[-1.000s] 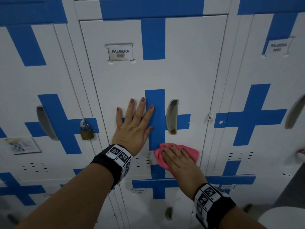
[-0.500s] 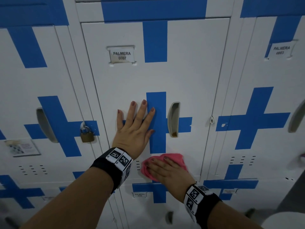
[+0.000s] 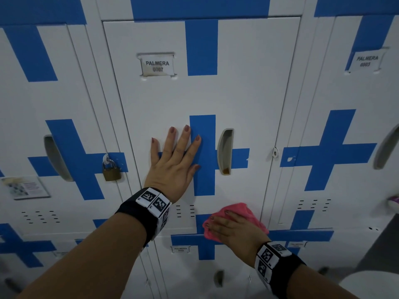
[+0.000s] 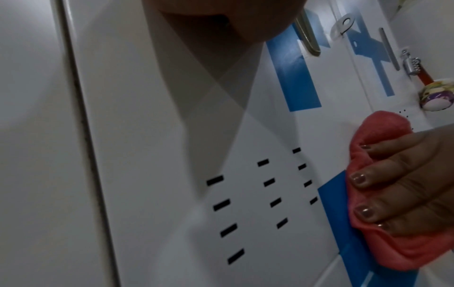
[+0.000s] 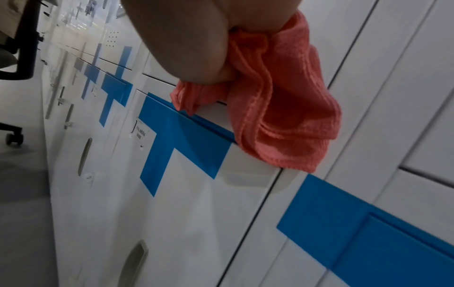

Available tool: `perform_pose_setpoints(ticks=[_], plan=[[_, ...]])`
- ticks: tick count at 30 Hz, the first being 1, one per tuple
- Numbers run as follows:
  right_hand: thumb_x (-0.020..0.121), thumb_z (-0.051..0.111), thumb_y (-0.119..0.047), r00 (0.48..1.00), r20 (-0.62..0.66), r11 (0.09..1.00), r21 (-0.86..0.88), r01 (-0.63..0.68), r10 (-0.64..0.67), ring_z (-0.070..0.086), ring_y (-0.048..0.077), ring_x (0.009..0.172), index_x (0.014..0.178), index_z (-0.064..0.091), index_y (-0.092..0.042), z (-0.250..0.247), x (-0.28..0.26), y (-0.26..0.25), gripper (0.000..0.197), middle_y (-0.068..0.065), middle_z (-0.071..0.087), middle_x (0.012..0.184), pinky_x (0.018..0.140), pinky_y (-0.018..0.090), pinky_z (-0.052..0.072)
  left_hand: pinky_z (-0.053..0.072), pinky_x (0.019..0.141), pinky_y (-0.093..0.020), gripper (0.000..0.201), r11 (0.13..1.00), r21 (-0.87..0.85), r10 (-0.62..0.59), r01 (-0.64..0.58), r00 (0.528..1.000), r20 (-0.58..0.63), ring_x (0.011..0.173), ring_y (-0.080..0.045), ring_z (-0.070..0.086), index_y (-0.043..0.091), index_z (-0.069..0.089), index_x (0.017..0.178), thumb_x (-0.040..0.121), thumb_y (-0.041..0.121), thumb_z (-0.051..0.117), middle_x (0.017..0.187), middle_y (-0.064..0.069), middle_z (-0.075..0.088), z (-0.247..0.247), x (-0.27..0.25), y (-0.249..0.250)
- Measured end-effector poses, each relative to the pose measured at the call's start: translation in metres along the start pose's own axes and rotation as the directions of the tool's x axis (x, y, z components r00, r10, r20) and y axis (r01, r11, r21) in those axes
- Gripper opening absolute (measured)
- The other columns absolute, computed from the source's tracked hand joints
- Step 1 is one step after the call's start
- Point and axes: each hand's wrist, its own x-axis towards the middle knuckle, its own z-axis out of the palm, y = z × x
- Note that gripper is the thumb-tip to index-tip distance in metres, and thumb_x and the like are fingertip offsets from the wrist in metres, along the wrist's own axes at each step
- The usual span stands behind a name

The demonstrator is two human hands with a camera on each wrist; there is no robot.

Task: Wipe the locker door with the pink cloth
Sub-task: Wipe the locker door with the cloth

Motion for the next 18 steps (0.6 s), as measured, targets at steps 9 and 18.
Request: perform_pose_setpoints(ticks=[9,18], plan=[[0.032,0.093,-0.017,0.883,-0.265,0.908,0.273,-0.317,0.388,0.06,0.013,0.113,0.123,0.057,-0.024,0.003,-0.037,-0.003,0.098,-0.012,0.055,0.127,0.101,0.032,0.038,-0.014,0.112,-0.052,0.067,1.0,0.003,-0.005,0.005,1.0,0.003,0.143,-0.025,-0.019,0.025,-0.005,0.149,0.094,0.045,0.028,0.155,0.001,-0.023,0.0,0.0,0.001],[0.036,0.091,-0.015,0.825,-0.301,0.875,0.24,-0.42,0.478,0.044,0.027,0.129,0.143,0.017,-0.016,-0.001,-0.024,0.007,0.131,0.002,0.045,0.14,0.116,0.04,0.016,-0.017,0.112,-0.05,0.066,1.0,0.009,-0.006,0.006,1.0,-0.002,0.143,-0.024,-0.019,0.024,0.0,0.15,0.094,0.044,0.029,0.155,0.002,-0.022,0.0,0.001,0.001]])
